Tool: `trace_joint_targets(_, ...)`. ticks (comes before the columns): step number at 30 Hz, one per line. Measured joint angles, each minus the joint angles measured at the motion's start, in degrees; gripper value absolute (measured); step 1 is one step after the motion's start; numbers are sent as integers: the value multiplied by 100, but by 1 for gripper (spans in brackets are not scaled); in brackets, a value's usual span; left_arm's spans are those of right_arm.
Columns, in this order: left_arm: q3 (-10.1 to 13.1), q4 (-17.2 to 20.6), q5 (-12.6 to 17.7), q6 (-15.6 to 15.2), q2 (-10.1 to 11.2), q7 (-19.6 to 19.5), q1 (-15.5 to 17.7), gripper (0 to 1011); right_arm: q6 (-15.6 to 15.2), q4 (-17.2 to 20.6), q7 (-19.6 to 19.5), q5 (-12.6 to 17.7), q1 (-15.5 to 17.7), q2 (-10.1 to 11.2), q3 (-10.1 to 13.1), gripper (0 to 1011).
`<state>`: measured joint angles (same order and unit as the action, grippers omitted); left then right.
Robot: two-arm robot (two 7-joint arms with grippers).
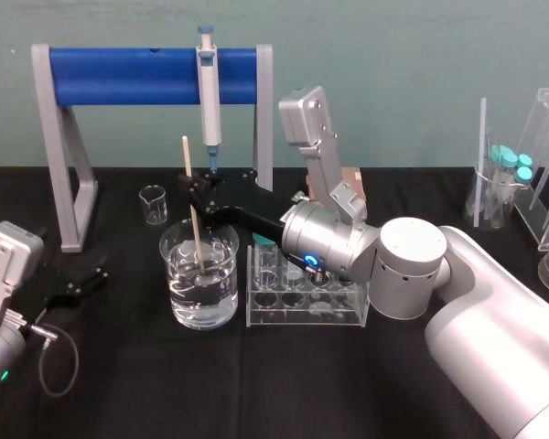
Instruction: Hold the thermometer with one hand and immerse one end into the beaker, then reinsert it into the test tube rack.
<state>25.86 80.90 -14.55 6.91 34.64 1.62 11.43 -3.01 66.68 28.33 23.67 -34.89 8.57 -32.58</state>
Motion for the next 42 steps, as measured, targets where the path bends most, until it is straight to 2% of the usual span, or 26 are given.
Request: trace_joint_targets(42, 0, 0, 0, 0, 0, 0, 0, 1004, 0, 0, 1, 0, 0, 0, 0, 55)
